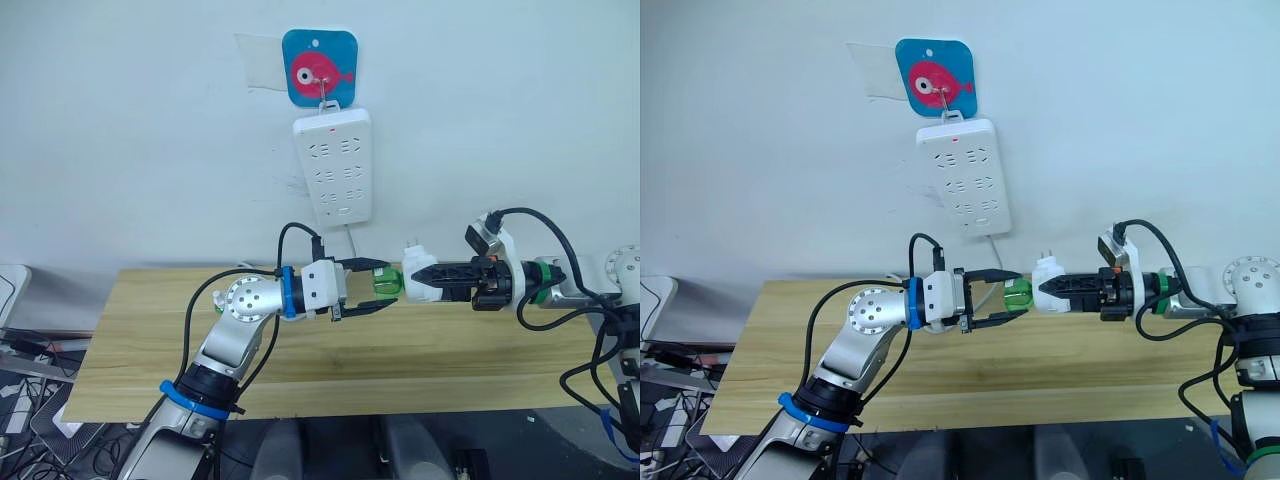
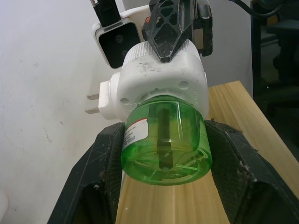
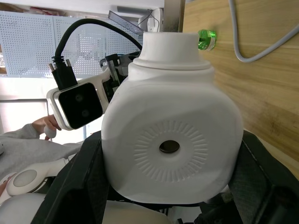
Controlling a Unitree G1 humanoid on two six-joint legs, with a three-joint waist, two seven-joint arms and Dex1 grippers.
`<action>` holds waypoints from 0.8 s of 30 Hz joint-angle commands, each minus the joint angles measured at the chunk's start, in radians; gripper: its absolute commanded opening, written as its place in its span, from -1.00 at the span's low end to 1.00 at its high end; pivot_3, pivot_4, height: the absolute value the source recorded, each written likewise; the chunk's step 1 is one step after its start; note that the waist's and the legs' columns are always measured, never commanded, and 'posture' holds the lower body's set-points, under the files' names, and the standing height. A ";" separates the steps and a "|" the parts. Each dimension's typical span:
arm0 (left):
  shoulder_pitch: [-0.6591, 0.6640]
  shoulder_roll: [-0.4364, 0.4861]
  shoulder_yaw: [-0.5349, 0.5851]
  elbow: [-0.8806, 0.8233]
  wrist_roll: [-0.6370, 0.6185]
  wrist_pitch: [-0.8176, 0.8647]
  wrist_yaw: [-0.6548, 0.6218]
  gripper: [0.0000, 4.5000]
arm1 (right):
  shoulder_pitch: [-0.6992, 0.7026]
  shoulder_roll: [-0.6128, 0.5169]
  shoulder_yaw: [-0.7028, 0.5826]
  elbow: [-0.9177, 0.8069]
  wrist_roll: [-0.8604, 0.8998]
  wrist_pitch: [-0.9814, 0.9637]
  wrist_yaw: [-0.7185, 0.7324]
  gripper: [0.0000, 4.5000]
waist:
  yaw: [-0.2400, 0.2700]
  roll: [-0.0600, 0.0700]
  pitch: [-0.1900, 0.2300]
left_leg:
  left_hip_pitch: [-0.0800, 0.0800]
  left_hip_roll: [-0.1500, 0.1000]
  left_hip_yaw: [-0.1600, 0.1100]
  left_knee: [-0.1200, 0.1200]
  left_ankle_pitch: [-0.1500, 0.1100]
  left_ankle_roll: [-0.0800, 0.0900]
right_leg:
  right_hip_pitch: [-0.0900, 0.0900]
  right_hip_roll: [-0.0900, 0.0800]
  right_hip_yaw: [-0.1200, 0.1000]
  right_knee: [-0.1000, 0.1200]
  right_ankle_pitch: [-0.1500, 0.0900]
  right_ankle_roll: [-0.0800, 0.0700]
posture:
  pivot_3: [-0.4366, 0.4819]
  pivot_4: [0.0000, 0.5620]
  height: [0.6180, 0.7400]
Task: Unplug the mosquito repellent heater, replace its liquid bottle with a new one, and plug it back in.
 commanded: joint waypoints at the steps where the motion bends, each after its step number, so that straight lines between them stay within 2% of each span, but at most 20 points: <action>1: 0.000 -0.011 -0.012 -0.038 -0.028 0.014 -0.010 0.01 | -0.013 0.006 -0.033 -0.019 0.007 -0.015 0.008 0.32 | 0.000 0.000 0.000 | 0.000 0.000 0.000 0.000 0.000 0.000 | 0.000 0.000 0.000 0.000 0.000 0.000 | -0.23 -0.19 1.00; 2: 0.004 -0.015 -0.006 -0.054 -0.058 0.064 -0.008 0.01 | -0.011 0.005 -0.038 -0.032 -0.008 -0.013 0.019 0.32 | 0.000 0.000 0.000 | 0.000 0.000 0.000 0.000 0.000 0.000 | 0.000 0.000 0.000 0.000 0.000 0.000 | -0.23 -0.19 1.00; 5: -0.007 -0.017 0.028 -0.128 -0.232 0.385 0.017 0.01 | 0.004 -0.011 -0.052 -0.121 -0.109 0.003 0.105 0.32 | -0.001 0.000 0.000 | 0.000 0.000 0.000 0.000 0.000 0.000 | 0.000 0.000 0.000 0.000 0.000 0.000 | -0.24 -0.20 1.00; 8: -0.048 -0.007 0.092 -0.170 -0.491 0.798 0.070 0.01 | 0.015 -0.023 -0.055 -0.193 -0.207 0.008 0.205 0.32 | -0.002 0.000 0.000 | -0.001 0.000 -0.002 0.000 0.000 0.000 | 0.000 0.000 -0.001 0.000 0.000 0.000 | -0.24 -0.20 1.00; 10: -0.103 -0.021 0.184 -0.112 -0.738 1.136 0.156 0.01 | 0.028 -0.037 -0.046 -0.248 -0.276 0.000 0.291 0.32 | -0.003 0.000 0.000 | 0.000 0.000 -0.003 0.000 0.000 0.000 | 0.000 0.000 -0.002 0.000 0.000 0.000 | -0.25 -0.21 1.00; 13: -0.180 -0.056 0.307 0.045 -0.973 1.451 0.261 0.01 | 0.038 -0.049 -0.033 -0.293 -0.358 -0.012 0.395 0.32 | -0.005 0.000 0.000 | 0.000 0.000 -0.004 0.001 0.000 0.000 | 0.000 0.001 -0.005 0.001 0.000 0.001 | -0.25 -0.21 1.00; 17: -0.206 -0.069 0.345 0.109 -1.062 1.618 0.280 0.01 | 0.034 -0.051 -0.029 -0.301 -0.433 -0.017 0.487 0.32 | -0.009 -0.001 0.000 | 0.000 0.000 -0.004 0.001 0.000 0.000 | 0.000 0.001 -0.007 0.001 -0.001 0.001 | -0.25 -0.21 1.00; 19: -0.206 -0.087 0.358 0.107 -1.069 1.635 0.301 0.33 | 0.033 -0.047 -0.028 -0.302 -0.467 -0.026 0.516 0.32 | -0.010 -0.001 0.000 | 0.000 0.000 -0.004 0.001 0.000 0.000 | 0.000 0.001 -0.006 0.001 -0.001 0.001 | -0.27 -0.22 1.00; 21: -0.207 -0.103 0.374 0.107 -1.073 1.643 0.317 0.56 | 0.032 -0.040 -0.031 -0.299 -0.491 -0.026 0.534 0.32 | -0.008 -0.001 0.000 | 0.000 0.000 -0.004 0.001 0.001 -0.001 | 0.000 0.001 -0.006 0.001 -0.001 0.001 | -0.27 -0.22 1.00; 24: -0.199 -0.105 0.385 0.090 -1.017 1.591 0.341 0.96 | 0.025 -0.027 -0.060 -0.274 -0.496 -0.001 0.545 0.32 | -0.005 -0.001 0.000 | 0.000 -0.001 -0.003 0.002 0.001 -0.001 | 0.000 0.000 -0.005 0.002 -0.001 0.001 | -0.28 -0.24 1.00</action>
